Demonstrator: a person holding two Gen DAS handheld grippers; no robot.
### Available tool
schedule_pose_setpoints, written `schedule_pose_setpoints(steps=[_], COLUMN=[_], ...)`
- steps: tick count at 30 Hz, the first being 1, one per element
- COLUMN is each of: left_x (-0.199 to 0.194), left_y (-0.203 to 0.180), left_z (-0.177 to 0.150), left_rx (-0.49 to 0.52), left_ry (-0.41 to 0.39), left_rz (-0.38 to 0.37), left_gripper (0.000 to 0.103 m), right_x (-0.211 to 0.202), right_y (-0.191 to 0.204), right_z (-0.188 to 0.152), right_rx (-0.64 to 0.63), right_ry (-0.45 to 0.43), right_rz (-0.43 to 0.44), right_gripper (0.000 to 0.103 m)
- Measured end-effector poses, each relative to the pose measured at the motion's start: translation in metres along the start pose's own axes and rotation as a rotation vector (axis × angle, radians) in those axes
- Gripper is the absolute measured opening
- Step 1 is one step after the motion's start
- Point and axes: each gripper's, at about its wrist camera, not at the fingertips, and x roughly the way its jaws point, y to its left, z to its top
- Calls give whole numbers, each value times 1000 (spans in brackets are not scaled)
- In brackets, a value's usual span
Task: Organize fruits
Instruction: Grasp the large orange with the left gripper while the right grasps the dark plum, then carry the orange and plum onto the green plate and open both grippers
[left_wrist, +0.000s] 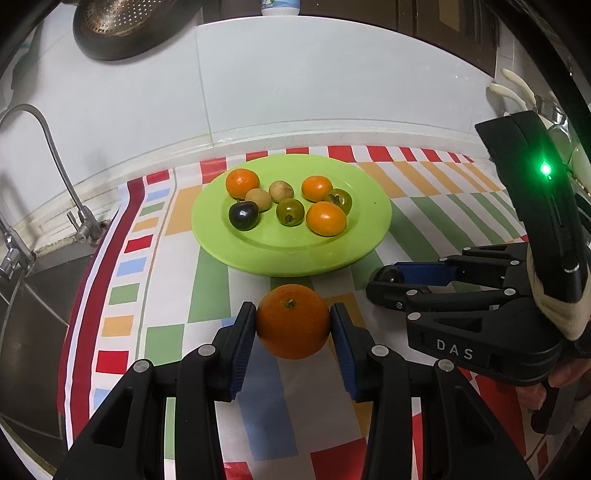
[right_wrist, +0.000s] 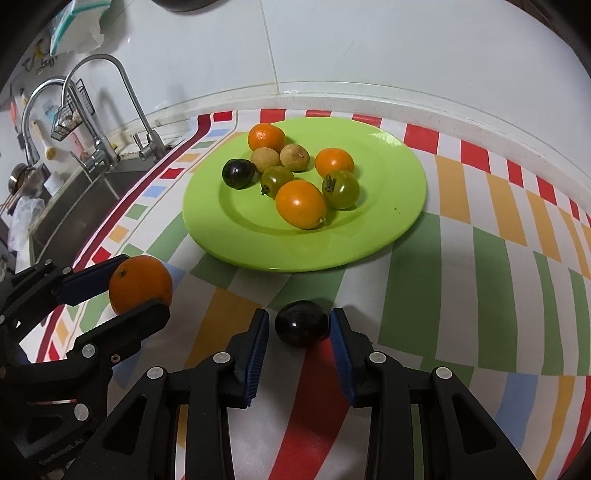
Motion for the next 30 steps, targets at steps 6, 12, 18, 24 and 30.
schedule_pose_setpoints(steps=[6, 12, 18, 24, 30], left_x=[-3, -13, -28, -36, -33], left_y=[1, 2, 2, 3, 7], left_z=[1, 8, 25, 44, 66], left_rx=[-4, -13, -3, 15, 35], left_ry=[-7, -31, -85, -127, -156], left_rz=[-8, -20, -20, -12, -19], left_gripper=[41, 40, 40, 40, 40], right_x=[-7, -24, -53, -74, -79], right_y=[0, -1, 1, 2, 3], right_z=[-3, 0, 13, 30, 46], right_rx=[10, 26, 13, 1, -8], right_ry=[-14, -53, -130, -193, -226], right_rz=[9, 6, -9, -13, -24], right_gripper=[30, 30, 30, 30, 30])
